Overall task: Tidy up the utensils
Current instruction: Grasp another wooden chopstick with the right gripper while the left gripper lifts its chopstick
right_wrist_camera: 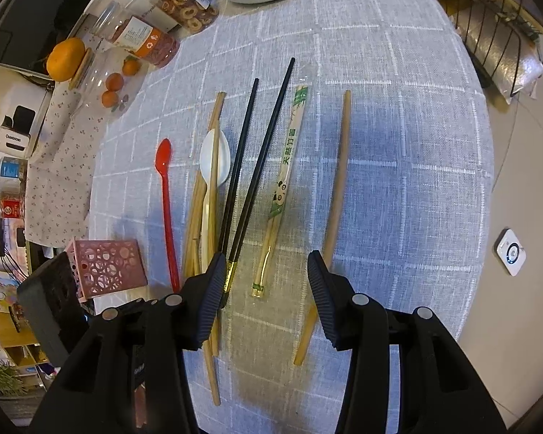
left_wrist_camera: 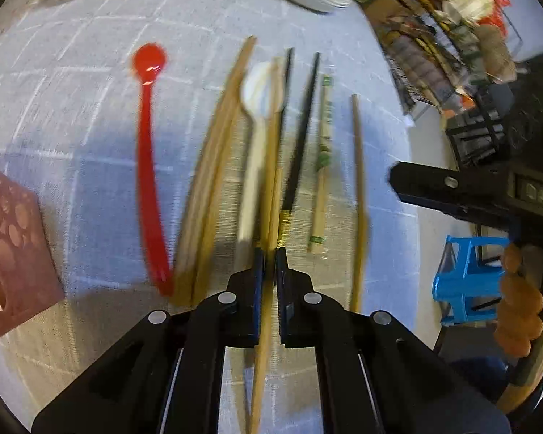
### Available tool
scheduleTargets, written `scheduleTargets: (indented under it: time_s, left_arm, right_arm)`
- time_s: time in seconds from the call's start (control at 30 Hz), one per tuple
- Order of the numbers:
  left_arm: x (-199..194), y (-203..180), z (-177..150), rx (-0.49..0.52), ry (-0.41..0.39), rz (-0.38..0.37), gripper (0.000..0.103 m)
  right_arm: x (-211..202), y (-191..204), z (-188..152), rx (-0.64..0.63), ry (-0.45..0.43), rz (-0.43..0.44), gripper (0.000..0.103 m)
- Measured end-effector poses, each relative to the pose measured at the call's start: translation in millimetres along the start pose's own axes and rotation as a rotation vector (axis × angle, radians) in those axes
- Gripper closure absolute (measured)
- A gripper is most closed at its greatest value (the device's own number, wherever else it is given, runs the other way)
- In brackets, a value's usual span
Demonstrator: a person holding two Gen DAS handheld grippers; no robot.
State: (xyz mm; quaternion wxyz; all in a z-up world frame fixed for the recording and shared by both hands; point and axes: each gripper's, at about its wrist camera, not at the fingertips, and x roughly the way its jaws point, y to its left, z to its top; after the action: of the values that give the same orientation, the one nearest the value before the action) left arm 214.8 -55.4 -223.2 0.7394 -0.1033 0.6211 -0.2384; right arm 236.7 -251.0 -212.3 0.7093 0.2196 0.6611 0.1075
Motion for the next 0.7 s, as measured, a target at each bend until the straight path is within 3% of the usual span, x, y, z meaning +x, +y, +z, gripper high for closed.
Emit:
scheduleTargets:
  time_s: [0.13, 0.23, 0.43, 0.5, 0.6, 0.7]
  left_arm:
    - [-8.1, -3.1, -1.0, -0.007, -0.033, -0.007, 0.098]
    - [-19.8, -2.9, -3.0, -0.002, -0.070, 0.037, 0.099]
    - [-87.4, -16.2, -14.1, 0.034, -0.277, 0.076, 0.099]
    - [-99.3, -20.3, -17.7, 0.052, -0.328, 0.092, 0.099]
    - [-109.2, -23.4, -22.4, 0.066, -0.374, 0.097, 0.099]
    - [-115.0, -27.3, -24.7, 0.084, -0.391, 0.104, 0.099]
  right_arm:
    - [1.9, 2.1, -0.4, -0.009, 0.000, -0.005, 0.056]
    - [6.1, 8.1, -1.5, -0.036, -0.002, -0.012, 0.056]
    - [22.8, 29.8, 4.4, -0.081, -0.011, 0.051, 0.060]
    - [32.3, 41.6, 8.6, -0.107, -0.007, 0.070, 0.065]
    - [49.1, 56.7, 13.2, -0.146, 0.005, 0.044, 0.073]
    - [60.9, 61.7, 16.4, -0.162, 0.002, -0.022, 0.075]
